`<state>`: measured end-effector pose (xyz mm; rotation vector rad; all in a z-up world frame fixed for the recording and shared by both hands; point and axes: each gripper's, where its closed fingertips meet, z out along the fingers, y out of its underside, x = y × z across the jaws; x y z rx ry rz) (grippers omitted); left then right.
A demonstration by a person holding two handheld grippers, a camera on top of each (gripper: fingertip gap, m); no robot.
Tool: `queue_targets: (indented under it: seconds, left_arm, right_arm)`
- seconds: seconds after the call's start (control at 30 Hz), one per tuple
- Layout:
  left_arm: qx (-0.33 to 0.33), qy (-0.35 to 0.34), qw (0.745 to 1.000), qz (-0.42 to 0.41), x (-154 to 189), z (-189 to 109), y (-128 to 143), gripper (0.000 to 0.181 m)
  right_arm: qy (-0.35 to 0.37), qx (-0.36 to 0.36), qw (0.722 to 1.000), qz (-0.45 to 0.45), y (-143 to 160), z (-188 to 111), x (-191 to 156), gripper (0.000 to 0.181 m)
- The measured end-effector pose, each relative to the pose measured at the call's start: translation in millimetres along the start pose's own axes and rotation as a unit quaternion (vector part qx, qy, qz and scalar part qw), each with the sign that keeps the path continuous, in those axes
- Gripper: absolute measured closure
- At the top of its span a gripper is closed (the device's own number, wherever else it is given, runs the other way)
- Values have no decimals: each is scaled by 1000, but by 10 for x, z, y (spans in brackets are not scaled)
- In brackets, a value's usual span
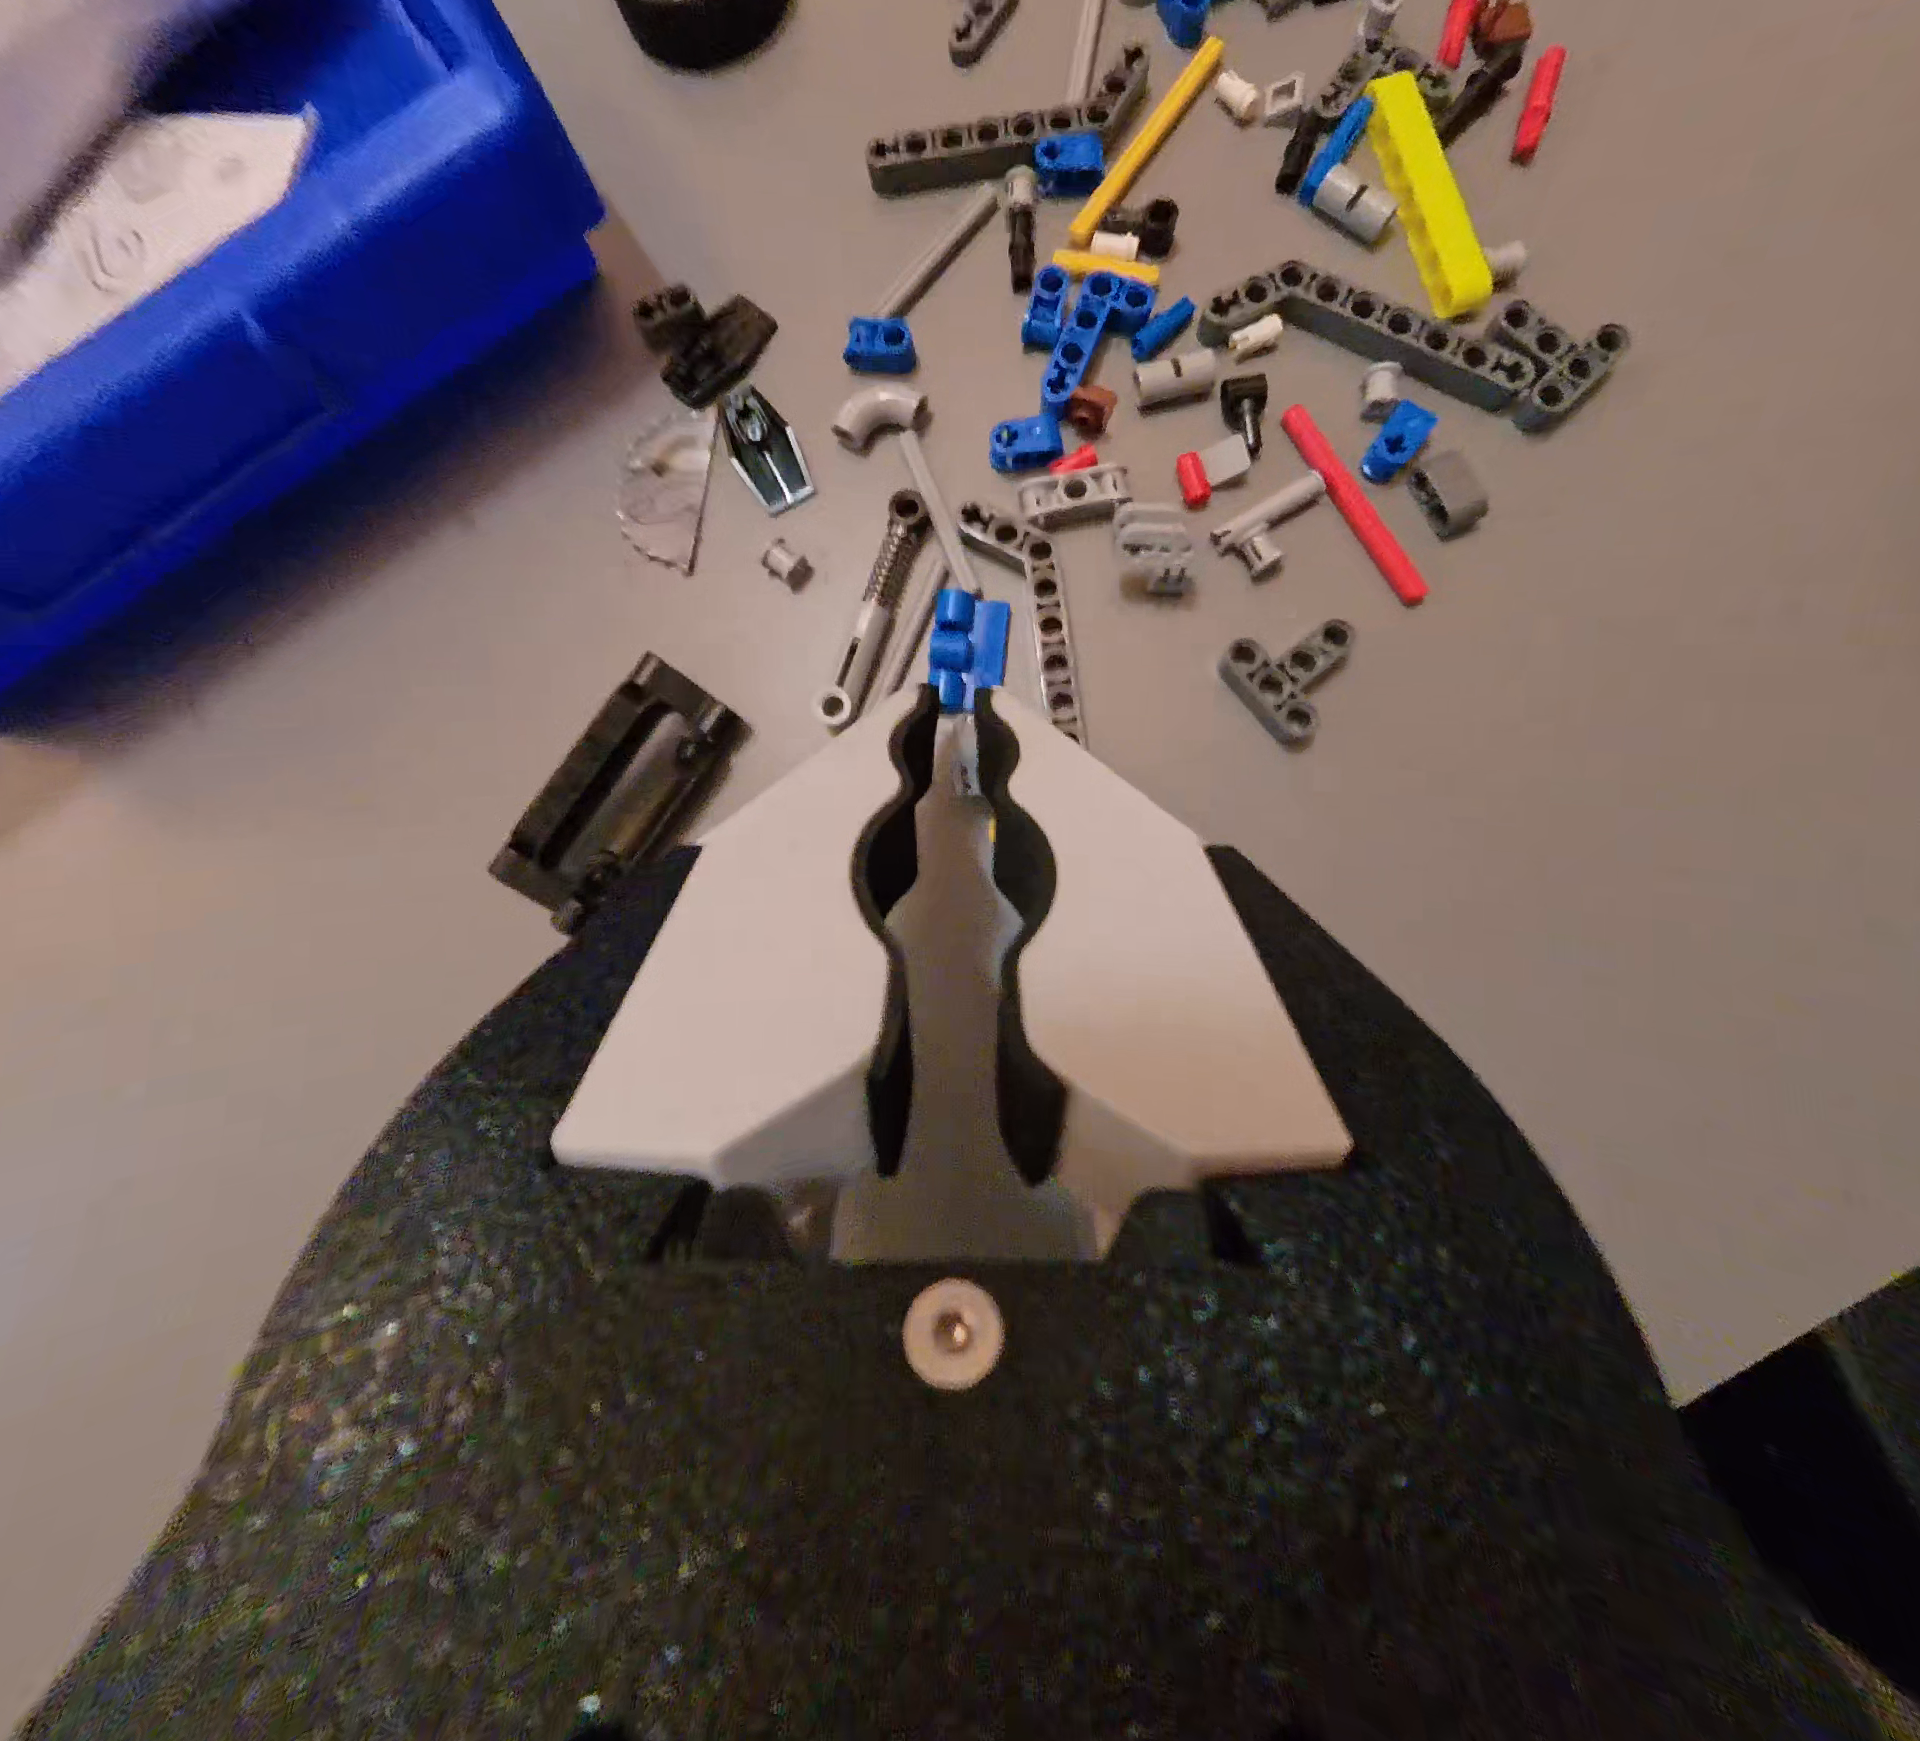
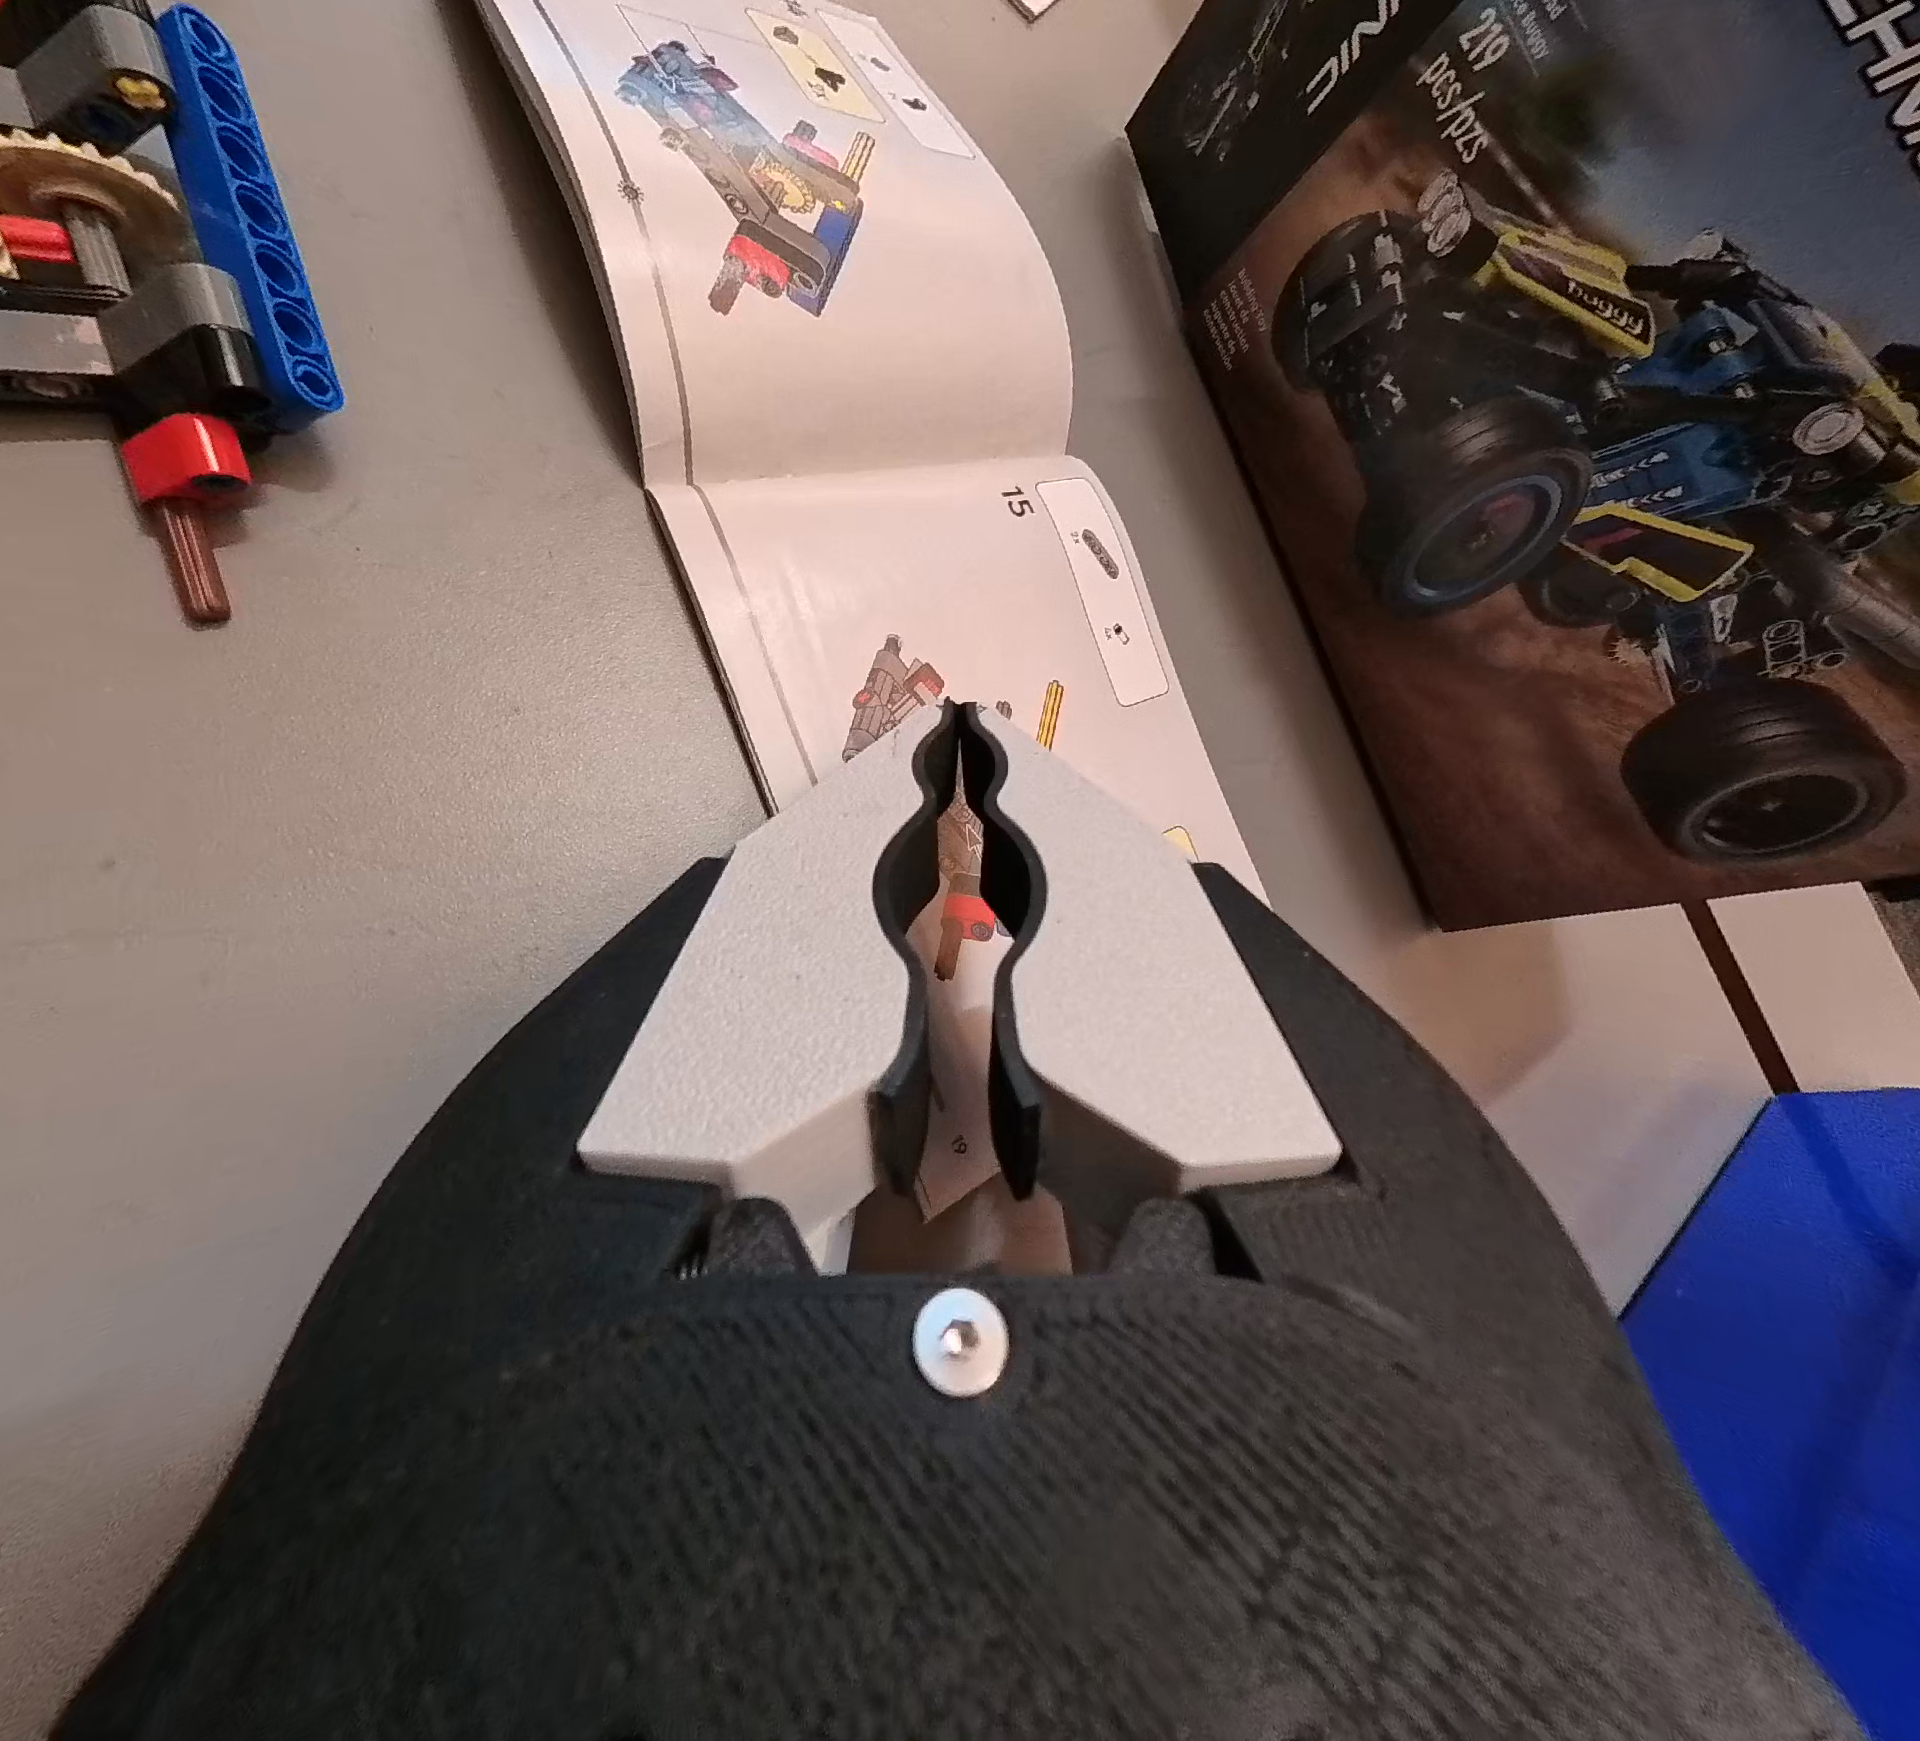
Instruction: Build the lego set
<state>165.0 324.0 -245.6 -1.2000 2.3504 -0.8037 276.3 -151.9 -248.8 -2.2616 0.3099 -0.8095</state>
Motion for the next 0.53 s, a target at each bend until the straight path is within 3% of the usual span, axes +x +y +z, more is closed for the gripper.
queue_targets:
  seconds: [0.03, 0.13, 0.23, 0.4, 0.53]
  left_arm:
    - [13, -7, 1000, 8, -21, -7, -83, 177]
    - [52, 4, 998, 32, 24, 83, -440, 177]
    - [30, 21, 996, 77, 74, 351, -642, 175]
    - [-26, 18, 996, 83, -39, 706, -741, 178]
    - [-47, 6, 996, 75, -105, 768, -755, 180]
  right_arm:
    - [0, 0, 1000, 0, 0, 1, 0, 181]
    - [-2, 0, 1000, 3, 1, 3, 0, 181]
    - [-4, -1, 1000, 4, 2, 3, 0, 181]
    - [-2, 0, 1000, 2, 1, 2, 0, 181]
    - [-3, 0, 1000, 3, 1, 3, 0, 181]
